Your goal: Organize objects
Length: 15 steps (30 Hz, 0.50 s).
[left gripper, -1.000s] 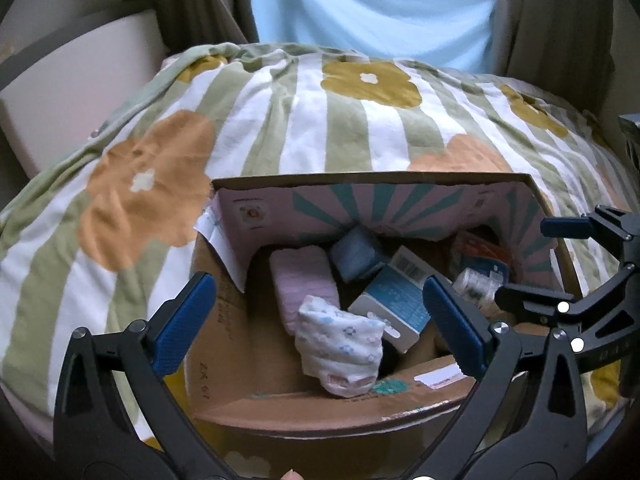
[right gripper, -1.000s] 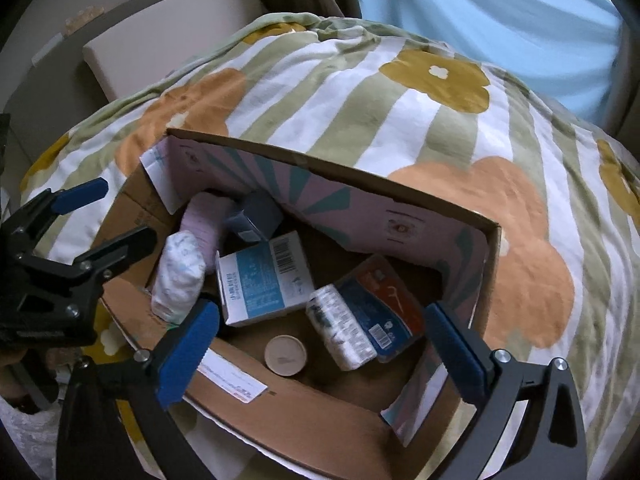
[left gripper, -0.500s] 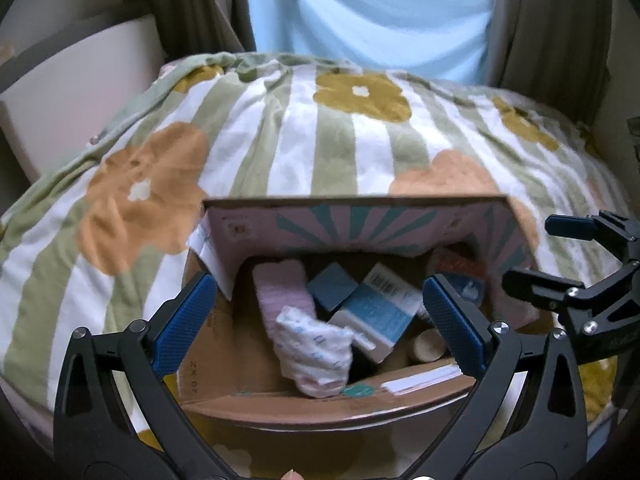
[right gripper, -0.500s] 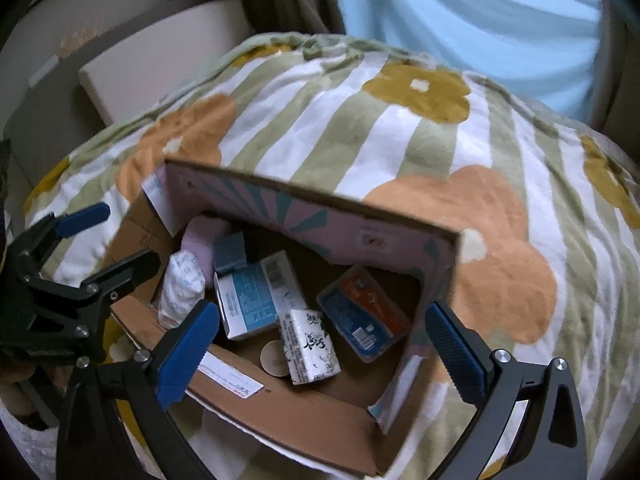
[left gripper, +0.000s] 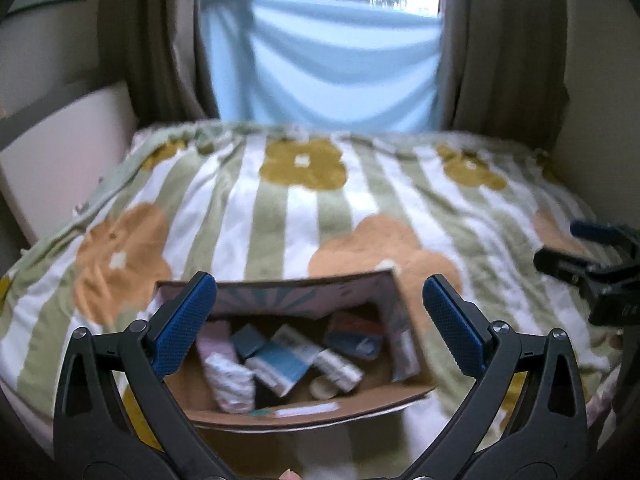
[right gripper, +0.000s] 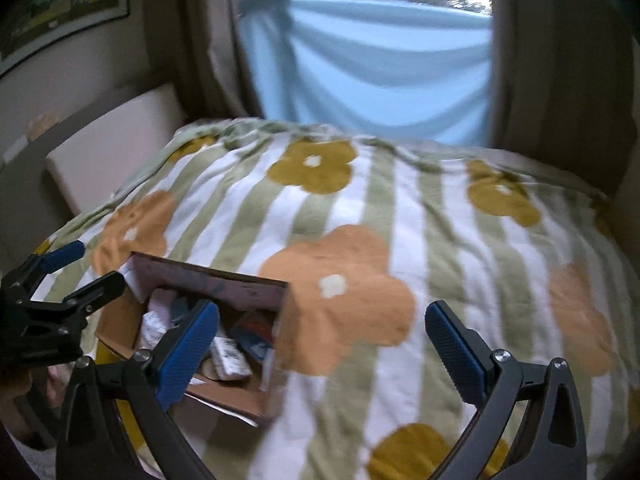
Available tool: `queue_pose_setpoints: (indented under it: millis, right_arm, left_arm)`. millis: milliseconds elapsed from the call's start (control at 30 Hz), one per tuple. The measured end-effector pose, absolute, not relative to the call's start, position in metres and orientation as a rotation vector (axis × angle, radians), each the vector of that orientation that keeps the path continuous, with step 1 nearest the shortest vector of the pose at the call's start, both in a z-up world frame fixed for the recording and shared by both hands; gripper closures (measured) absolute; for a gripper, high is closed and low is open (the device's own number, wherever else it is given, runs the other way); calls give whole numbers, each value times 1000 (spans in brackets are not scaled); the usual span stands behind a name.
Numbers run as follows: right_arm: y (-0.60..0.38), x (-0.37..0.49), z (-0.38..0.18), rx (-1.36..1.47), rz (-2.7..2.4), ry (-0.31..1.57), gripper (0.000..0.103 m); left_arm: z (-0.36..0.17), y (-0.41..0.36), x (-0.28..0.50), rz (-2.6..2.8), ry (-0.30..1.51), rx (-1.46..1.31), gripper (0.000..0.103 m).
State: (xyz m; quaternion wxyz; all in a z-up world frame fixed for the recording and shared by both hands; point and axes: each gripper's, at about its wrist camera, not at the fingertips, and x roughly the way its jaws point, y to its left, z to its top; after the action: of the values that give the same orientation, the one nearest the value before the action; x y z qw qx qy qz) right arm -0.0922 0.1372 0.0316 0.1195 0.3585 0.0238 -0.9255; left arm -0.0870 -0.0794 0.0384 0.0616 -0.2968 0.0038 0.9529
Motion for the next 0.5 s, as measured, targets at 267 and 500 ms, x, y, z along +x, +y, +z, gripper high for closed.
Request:
queue_pose_setpoints:
  millis: [267,500]
  right_arm:
    - [202,-51,23,1054,-2829,-43,0]
    - [228,-37,-6,1094,-2907,-39,0]
  left_arm:
    - [20,-30,-56,2865,26,-850,0]
    - [0,-17,-55,2858,54,-904,0]
